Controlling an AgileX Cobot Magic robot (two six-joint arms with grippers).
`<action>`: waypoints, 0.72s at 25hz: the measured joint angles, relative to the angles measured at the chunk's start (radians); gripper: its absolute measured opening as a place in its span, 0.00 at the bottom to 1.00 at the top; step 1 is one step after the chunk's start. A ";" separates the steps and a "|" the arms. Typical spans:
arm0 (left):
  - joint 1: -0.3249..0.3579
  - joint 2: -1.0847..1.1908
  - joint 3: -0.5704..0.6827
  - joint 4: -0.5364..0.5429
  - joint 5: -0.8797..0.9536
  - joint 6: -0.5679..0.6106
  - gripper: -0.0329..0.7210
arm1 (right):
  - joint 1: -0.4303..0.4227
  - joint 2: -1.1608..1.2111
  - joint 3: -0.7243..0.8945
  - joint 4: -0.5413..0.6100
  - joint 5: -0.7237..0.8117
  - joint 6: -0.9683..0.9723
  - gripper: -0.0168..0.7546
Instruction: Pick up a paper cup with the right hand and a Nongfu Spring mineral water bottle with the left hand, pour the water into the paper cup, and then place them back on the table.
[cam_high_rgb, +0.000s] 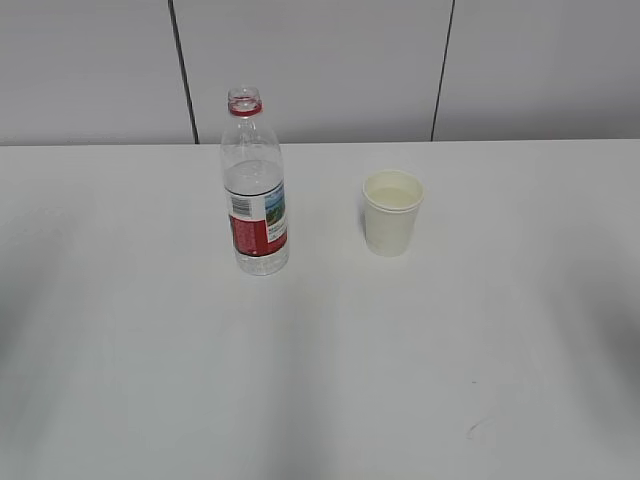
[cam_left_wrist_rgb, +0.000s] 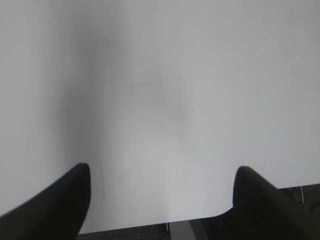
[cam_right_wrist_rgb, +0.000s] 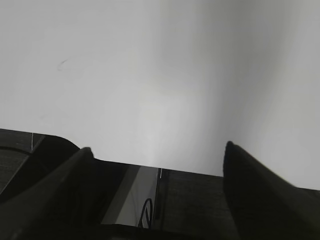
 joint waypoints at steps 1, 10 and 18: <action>0.000 -0.022 0.026 -0.001 -0.003 0.000 0.74 | 0.000 -0.018 0.017 0.000 -0.002 0.000 0.78; -0.010 -0.214 0.184 -0.007 -0.019 0.000 0.74 | 0.000 -0.192 0.144 0.000 -0.060 -0.002 0.78; -0.010 -0.322 0.221 -0.006 -0.044 0.000 0.74 | 0.000 -0.334 0.201 0.000 -0.081 -0.002 0.78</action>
